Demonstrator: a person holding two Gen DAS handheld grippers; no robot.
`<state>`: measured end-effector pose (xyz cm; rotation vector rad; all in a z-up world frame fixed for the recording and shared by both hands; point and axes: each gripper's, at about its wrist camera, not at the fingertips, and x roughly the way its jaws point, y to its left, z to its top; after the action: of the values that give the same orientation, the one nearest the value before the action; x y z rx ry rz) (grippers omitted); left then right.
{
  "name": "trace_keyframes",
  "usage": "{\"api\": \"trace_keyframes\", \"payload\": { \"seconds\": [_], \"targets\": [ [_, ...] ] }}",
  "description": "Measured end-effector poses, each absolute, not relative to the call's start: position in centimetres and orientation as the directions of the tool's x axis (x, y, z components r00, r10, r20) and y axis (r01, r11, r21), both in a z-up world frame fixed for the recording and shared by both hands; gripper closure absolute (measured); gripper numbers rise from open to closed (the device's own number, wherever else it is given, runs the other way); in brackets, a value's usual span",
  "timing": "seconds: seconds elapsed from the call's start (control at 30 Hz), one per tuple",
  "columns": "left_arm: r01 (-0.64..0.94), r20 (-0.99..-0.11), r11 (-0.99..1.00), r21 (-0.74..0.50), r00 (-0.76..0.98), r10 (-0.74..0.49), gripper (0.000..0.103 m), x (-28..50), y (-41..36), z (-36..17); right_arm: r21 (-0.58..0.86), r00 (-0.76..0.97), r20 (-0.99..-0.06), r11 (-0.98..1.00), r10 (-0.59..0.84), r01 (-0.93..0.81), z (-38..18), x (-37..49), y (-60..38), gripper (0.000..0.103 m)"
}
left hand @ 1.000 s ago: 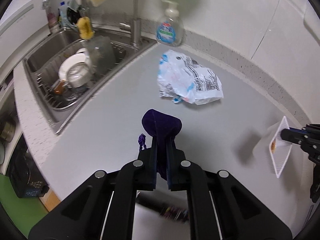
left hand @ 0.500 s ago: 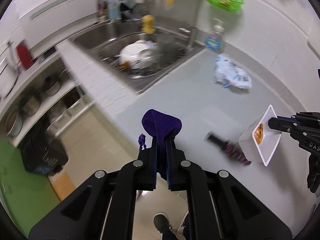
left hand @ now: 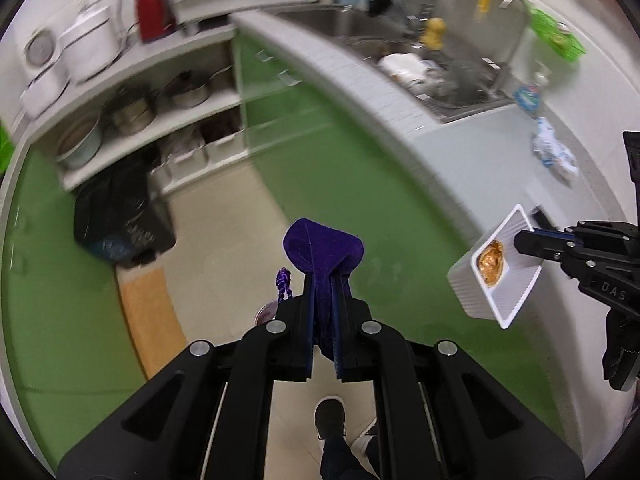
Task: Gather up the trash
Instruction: 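Carry the white tray and purple pouch down over the pink bin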
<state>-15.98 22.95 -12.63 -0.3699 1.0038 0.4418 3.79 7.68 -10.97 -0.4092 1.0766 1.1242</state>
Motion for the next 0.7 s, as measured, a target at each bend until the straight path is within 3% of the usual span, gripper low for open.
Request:
{"api": "trace_keyframes", "payload": {
  "seconds": [0.43, 0.7],
  "targets": [
    [-0.647, -0.923, 0.751, -0.129, 0.356, 0.147, 0.096, -21.8, 29.5, -26.6, 0.229, -0.082, -0.921, 0.357, 0.381, -0.906, -25.4, -0.2, 17.2, 0.101],
    [-0.686, -0.941, 0.711, -0.153, 0.32, 0.107, 0.096, -22.5, 32.6, -37.7, 0.228, -0.122, -0.947, 0.352, 0.298, -0.908, -38.3, -0.6, 21.9, 0.101]
  ]
}}
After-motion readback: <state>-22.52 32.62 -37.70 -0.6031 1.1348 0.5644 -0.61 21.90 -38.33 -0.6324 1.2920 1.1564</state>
